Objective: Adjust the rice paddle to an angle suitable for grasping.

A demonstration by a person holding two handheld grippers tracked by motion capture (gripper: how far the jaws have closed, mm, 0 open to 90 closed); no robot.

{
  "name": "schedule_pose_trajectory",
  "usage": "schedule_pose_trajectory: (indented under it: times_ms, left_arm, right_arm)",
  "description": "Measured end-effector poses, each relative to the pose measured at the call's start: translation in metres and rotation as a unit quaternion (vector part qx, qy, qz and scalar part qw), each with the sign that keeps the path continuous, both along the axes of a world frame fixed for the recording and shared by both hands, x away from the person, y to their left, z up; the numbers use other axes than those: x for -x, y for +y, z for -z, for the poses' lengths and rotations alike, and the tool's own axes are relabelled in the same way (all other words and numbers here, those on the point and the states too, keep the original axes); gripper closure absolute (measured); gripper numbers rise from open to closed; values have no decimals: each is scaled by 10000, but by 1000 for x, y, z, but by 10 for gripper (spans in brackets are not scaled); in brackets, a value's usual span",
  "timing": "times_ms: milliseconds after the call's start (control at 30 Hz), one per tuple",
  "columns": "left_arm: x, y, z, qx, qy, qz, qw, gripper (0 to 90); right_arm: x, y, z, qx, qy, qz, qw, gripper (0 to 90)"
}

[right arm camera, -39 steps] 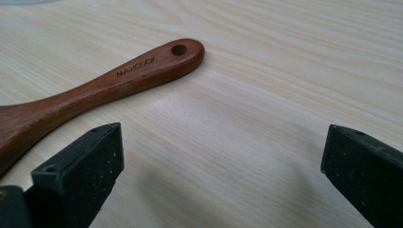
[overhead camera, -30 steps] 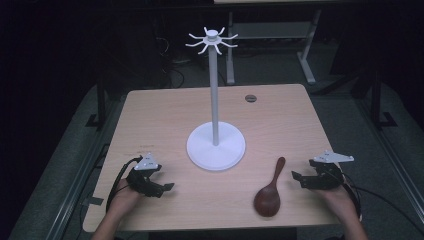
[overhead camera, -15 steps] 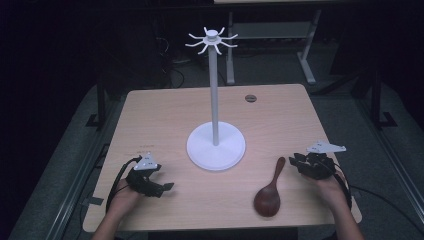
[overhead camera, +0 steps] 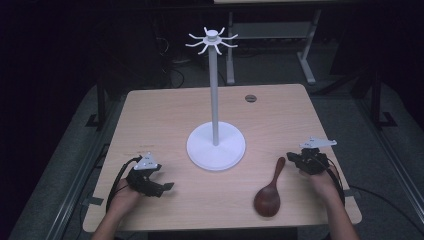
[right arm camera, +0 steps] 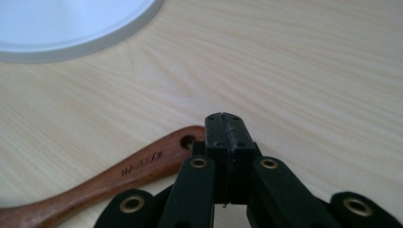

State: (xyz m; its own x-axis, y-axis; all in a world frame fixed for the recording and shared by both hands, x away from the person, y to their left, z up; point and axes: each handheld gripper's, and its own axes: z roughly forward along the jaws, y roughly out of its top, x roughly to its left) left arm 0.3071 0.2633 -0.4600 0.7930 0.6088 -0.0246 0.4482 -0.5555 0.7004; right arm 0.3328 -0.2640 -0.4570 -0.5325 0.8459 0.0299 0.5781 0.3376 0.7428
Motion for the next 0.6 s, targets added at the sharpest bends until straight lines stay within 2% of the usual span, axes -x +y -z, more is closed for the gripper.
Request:
schedule_pose_trajectory:
  times_ms: [233, 600]
  left_arm:
    - [0, 0, 0, -9, 2, 0, 10000, 133]
    - [0, 0, 0, -7, -19, 10, 10000, 133]
  right_arm:
    - [0, 1, 6, 17, 196, -89, 9998, 896]
    - [-1, 11, 9, 73, 314, -223, 9992, 896]
